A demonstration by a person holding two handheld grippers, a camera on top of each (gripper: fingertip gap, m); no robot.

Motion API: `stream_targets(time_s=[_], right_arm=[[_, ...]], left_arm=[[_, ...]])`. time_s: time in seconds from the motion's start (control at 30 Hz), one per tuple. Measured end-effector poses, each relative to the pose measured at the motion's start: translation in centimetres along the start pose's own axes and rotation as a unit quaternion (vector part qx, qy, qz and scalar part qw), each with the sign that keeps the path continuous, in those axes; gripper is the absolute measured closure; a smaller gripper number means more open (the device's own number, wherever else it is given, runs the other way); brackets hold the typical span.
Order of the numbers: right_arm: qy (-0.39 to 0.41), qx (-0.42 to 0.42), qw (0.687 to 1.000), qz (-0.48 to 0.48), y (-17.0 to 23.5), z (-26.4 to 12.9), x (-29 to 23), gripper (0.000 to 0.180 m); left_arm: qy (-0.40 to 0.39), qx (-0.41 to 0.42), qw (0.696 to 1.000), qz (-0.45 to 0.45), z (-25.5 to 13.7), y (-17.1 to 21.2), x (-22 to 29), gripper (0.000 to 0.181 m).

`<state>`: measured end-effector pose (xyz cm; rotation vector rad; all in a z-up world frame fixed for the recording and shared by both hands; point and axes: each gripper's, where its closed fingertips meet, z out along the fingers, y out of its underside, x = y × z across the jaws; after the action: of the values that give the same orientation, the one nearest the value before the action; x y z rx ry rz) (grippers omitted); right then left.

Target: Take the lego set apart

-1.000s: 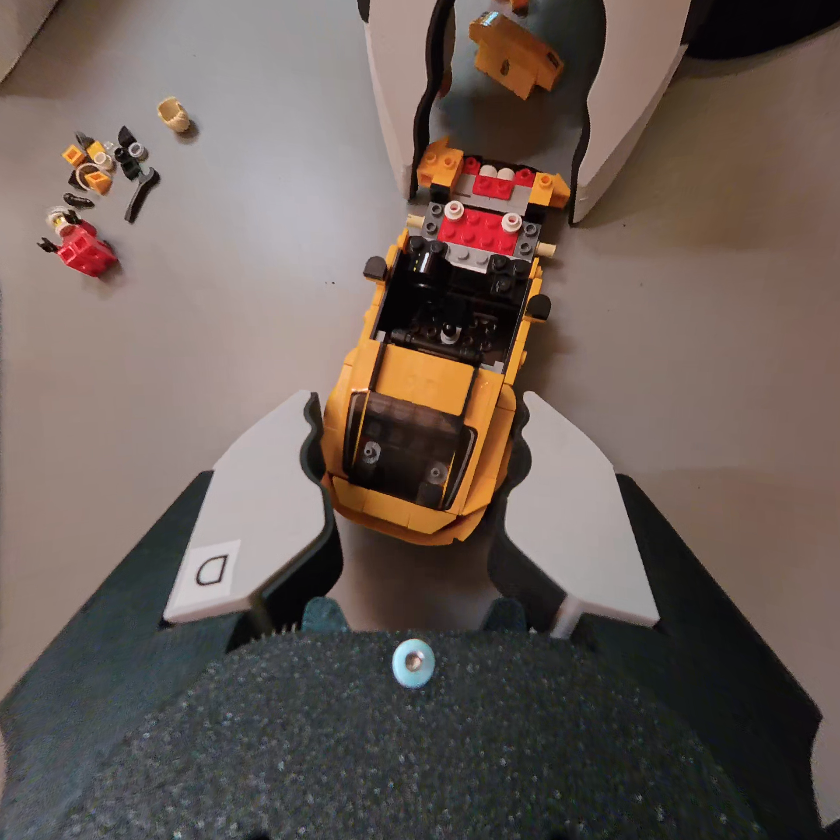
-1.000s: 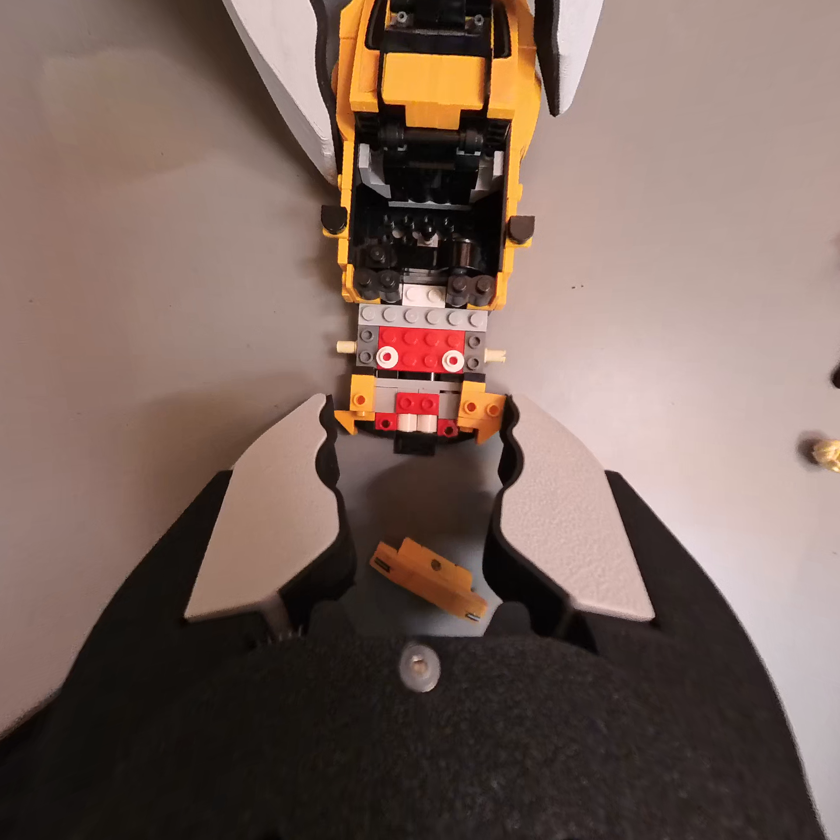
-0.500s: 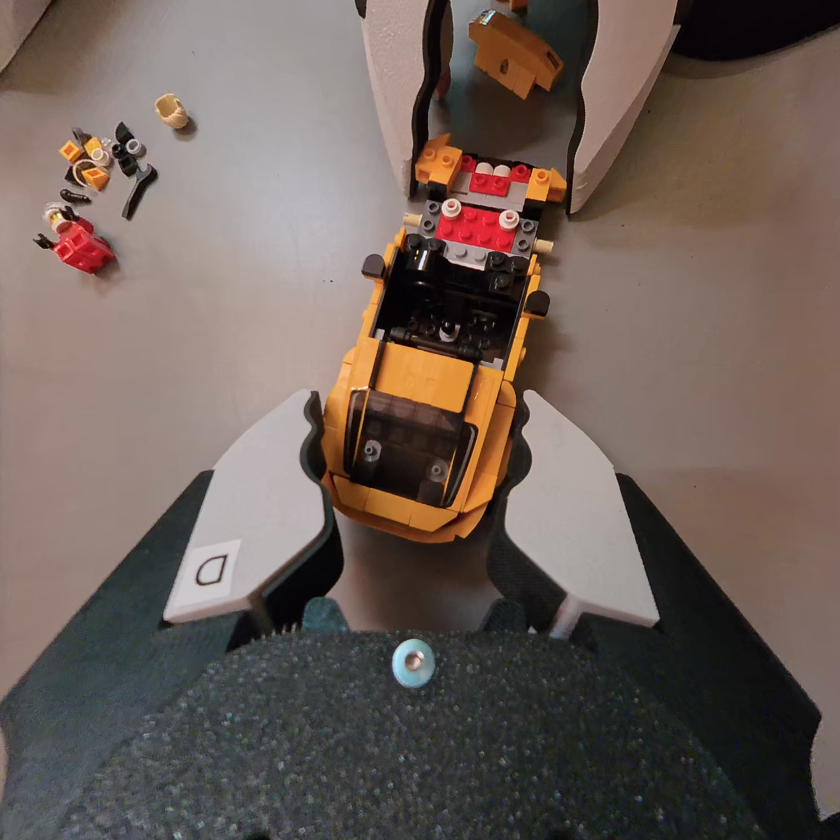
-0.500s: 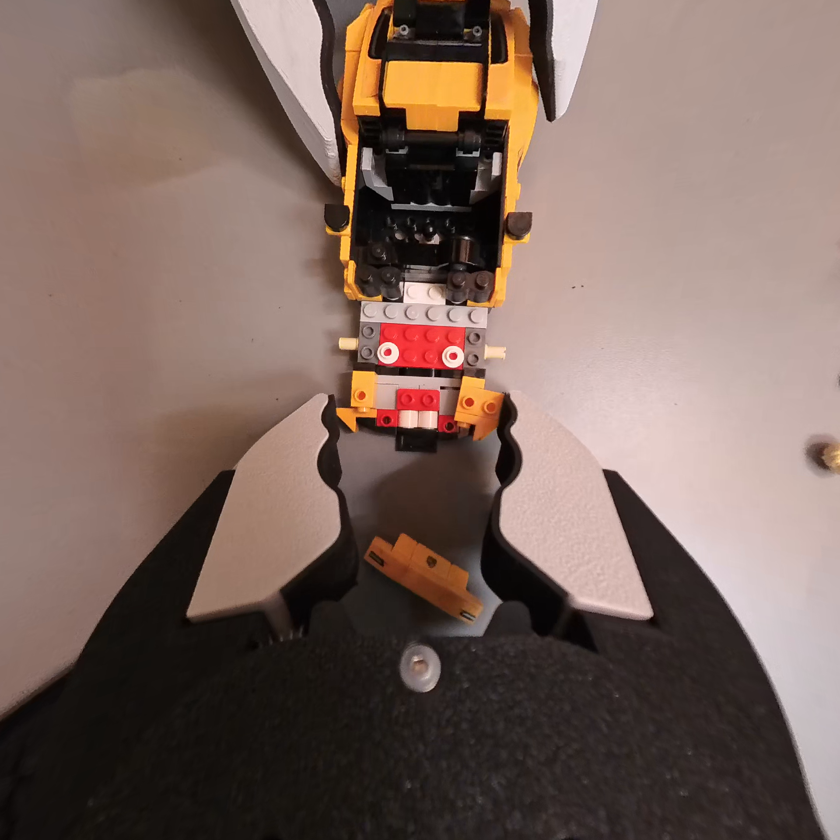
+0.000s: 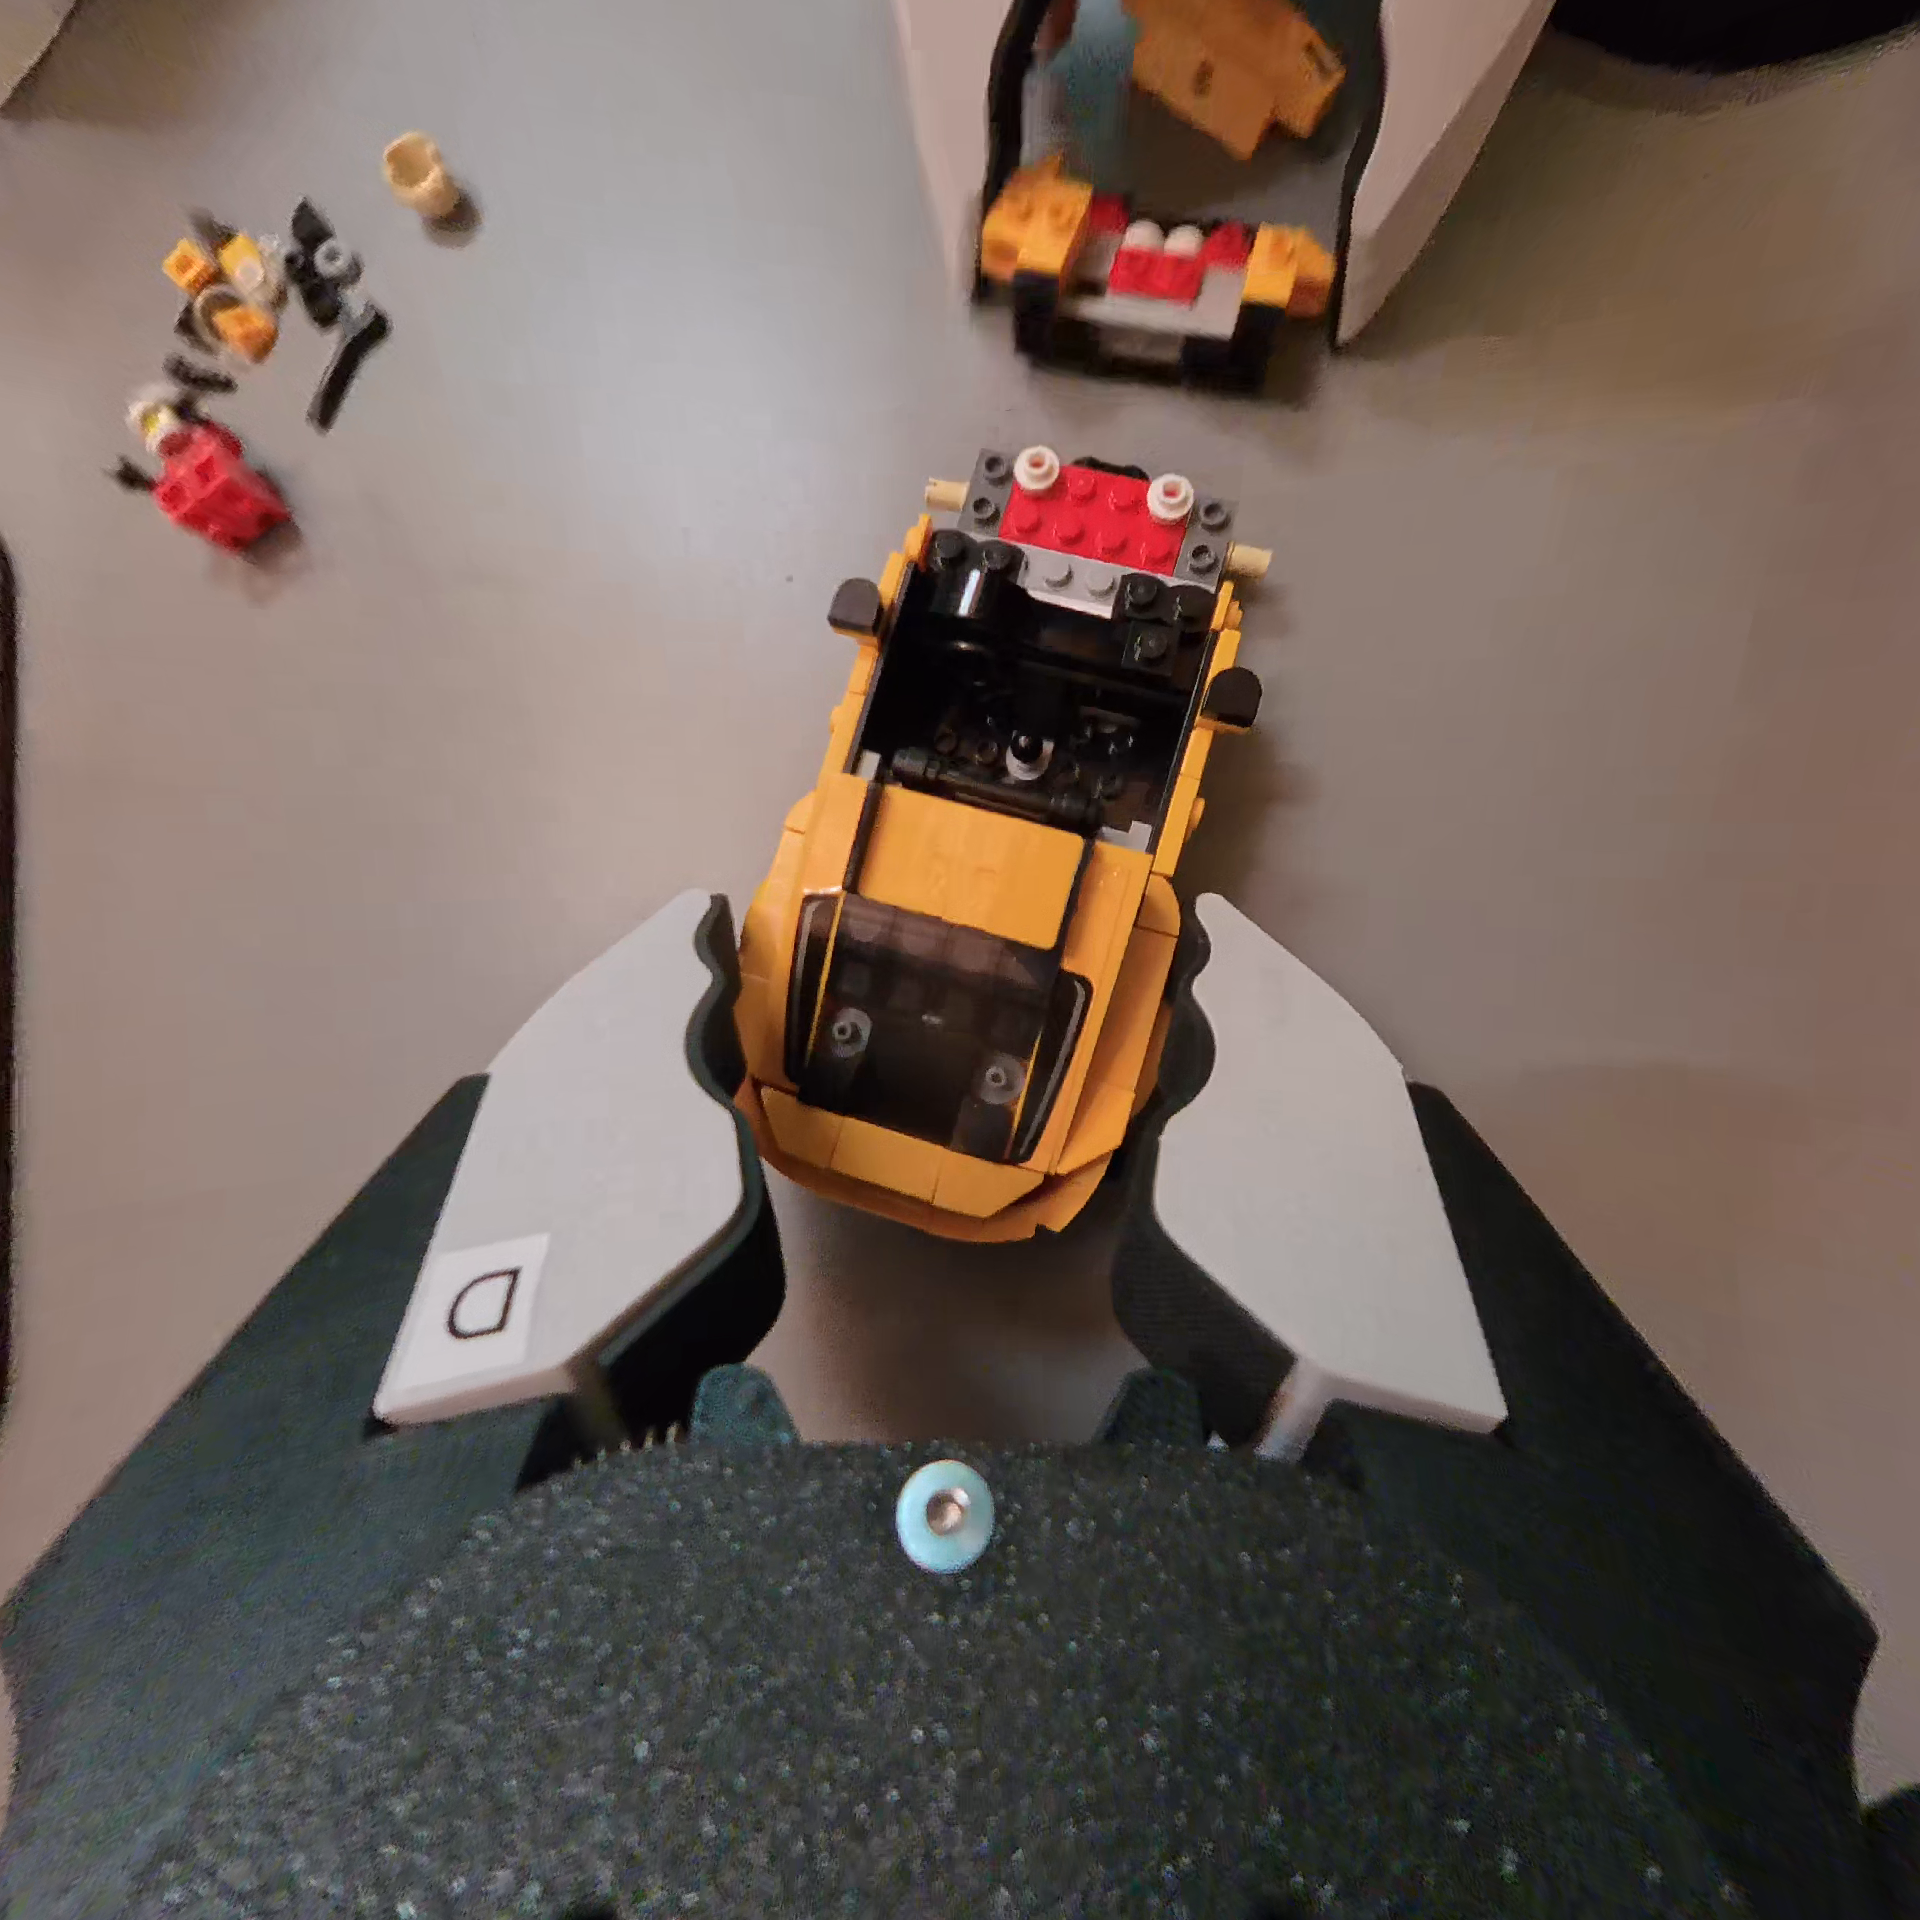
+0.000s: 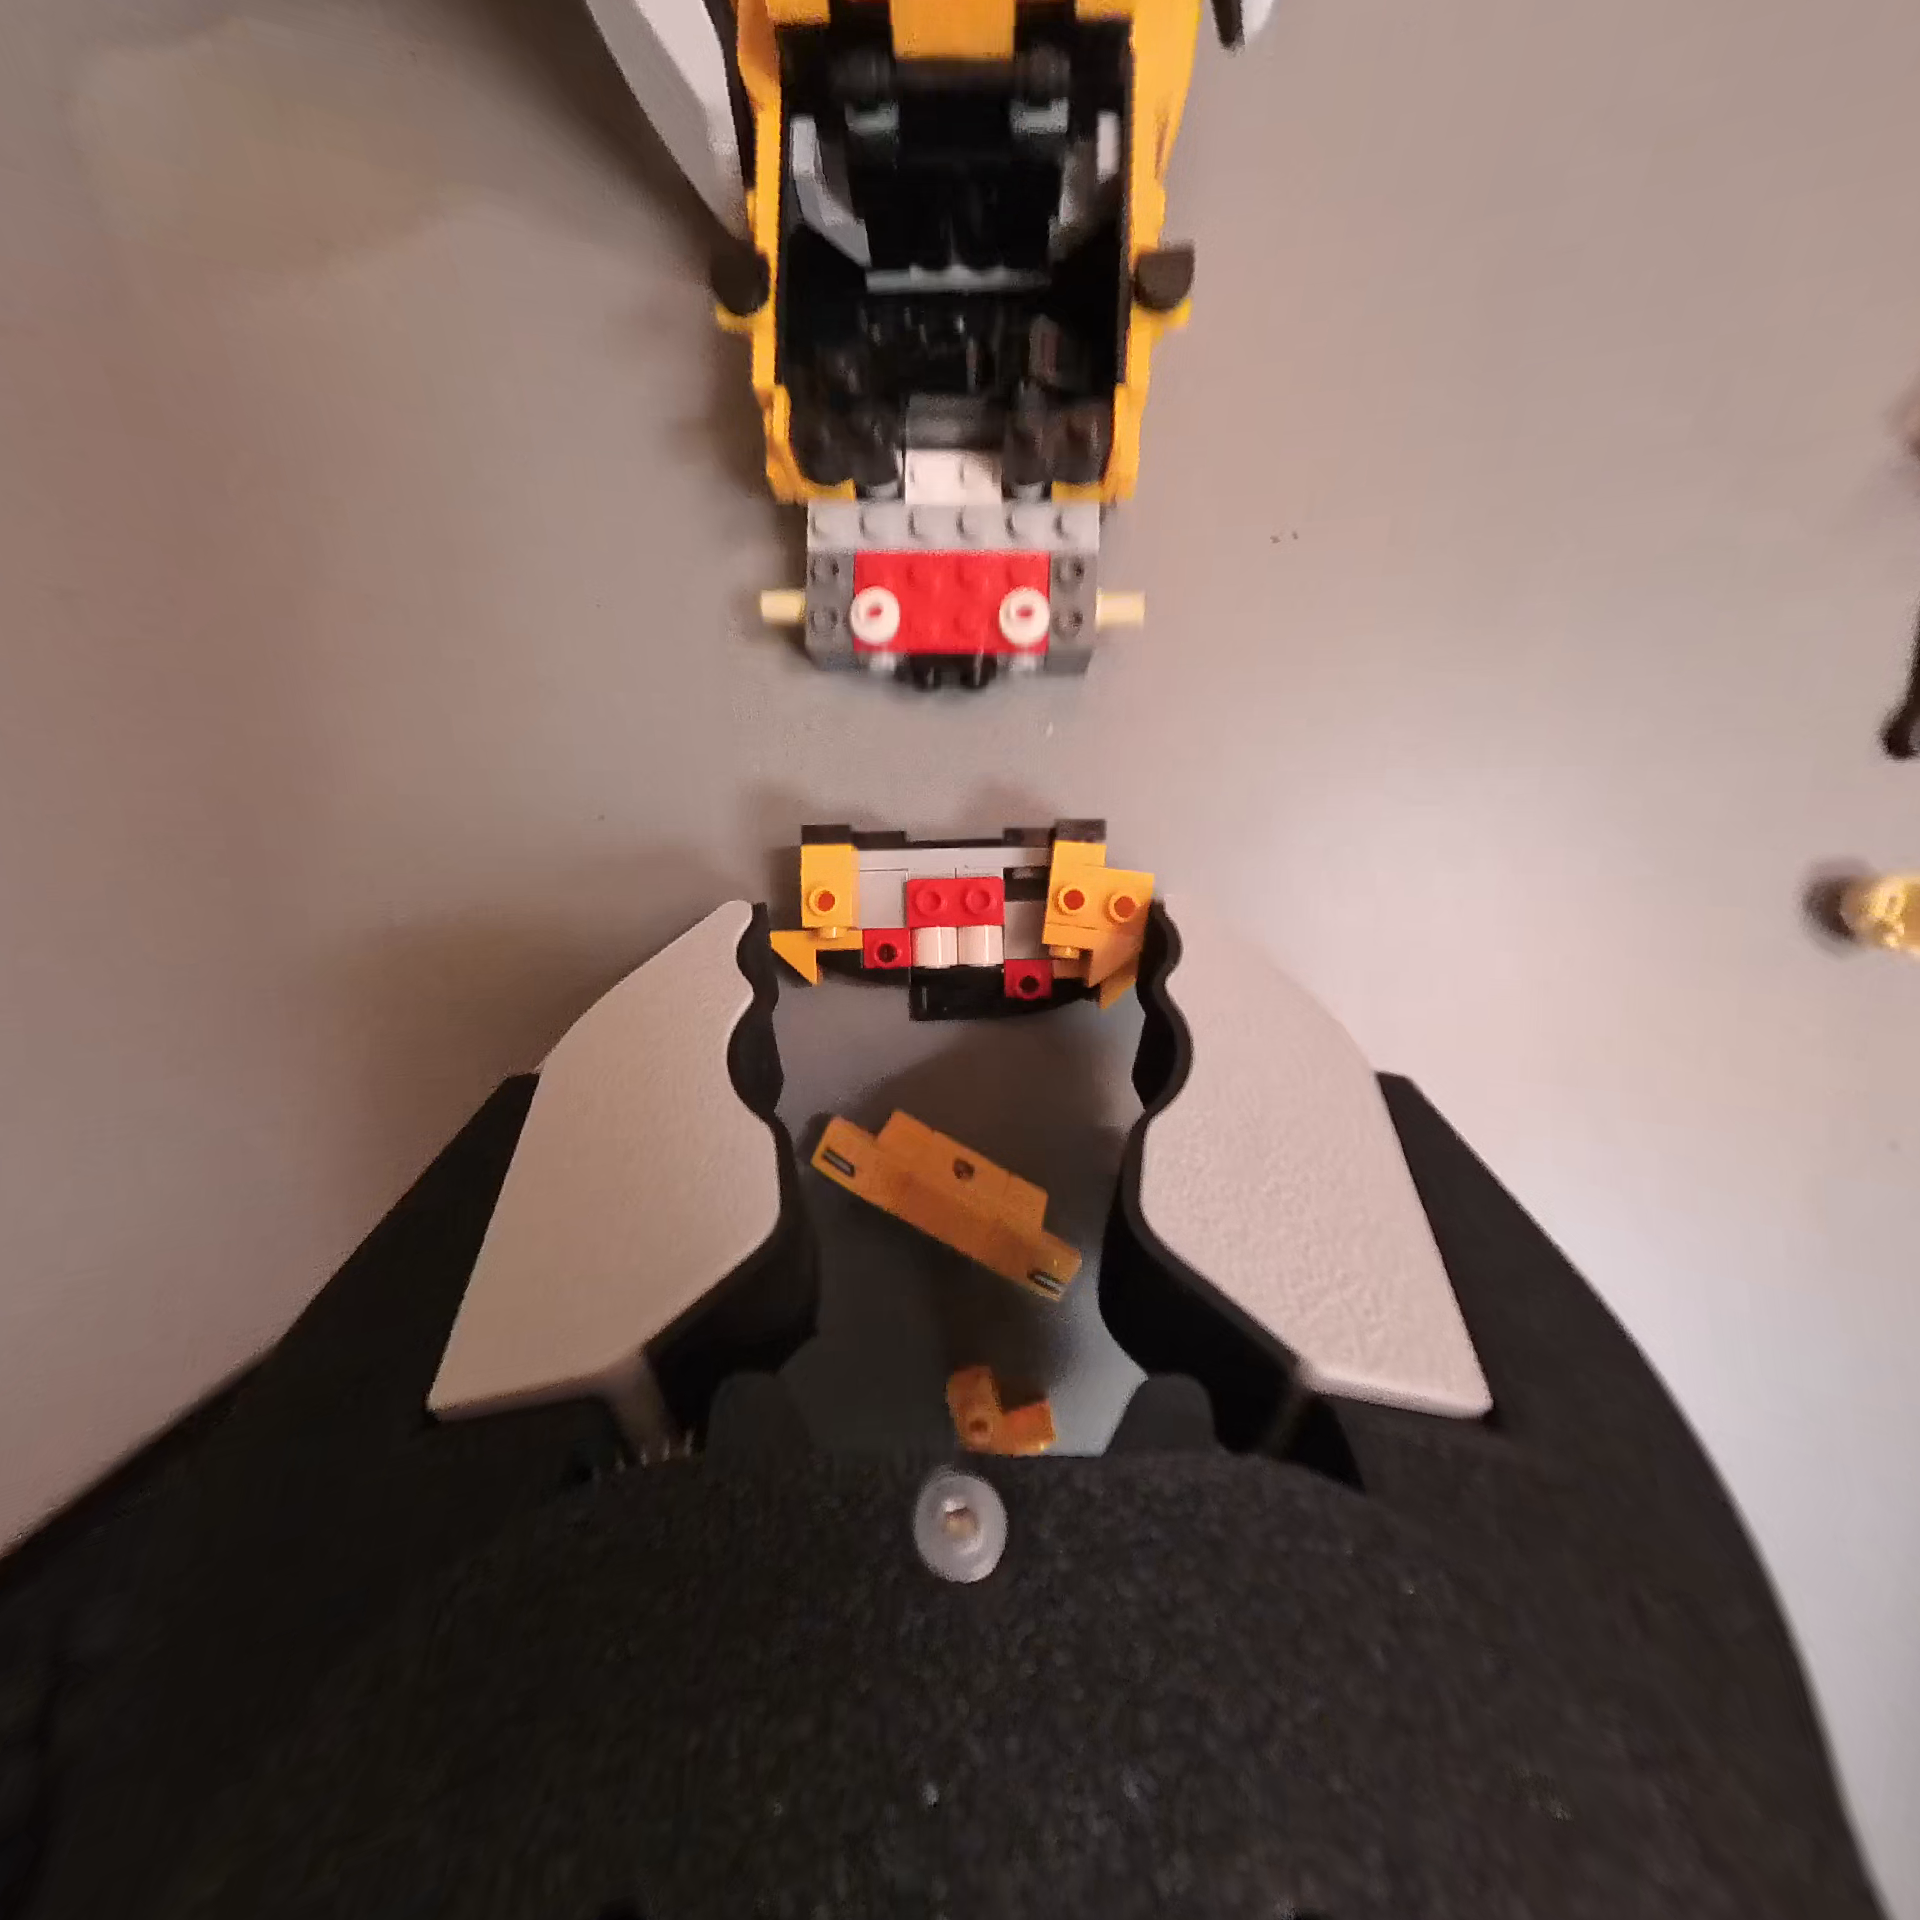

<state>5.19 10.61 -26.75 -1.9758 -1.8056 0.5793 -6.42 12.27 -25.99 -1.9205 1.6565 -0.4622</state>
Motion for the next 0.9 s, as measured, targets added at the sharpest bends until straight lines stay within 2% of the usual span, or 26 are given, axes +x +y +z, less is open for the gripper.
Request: stream_targets(time_s=[0.1, 0.67, 0.9], right_arm=[[-0.001, 0.009, 1.000, 0.012, 0.22, -0.28, 0.01, 0.120], [0.006, 0.001, 1.000, 0.004, 0.05, -0.04, -0.06, 0.119], [0.011, 0.001, 1.000, 0.006, 0.19, -0.05, 0.04, 0.112]], left_arm=[[-0.001, 0.011, 1.000, -0.001, -0.18, 0.20, -0.12, 0.101], [-0.001, 0.007, 1.000, 0.003, -0.09, 0.04, 0.00, 0.101], [-0.003, 0.010, 1.000, 0.003, -0.09, 0.04, -0.01, 0.101]])
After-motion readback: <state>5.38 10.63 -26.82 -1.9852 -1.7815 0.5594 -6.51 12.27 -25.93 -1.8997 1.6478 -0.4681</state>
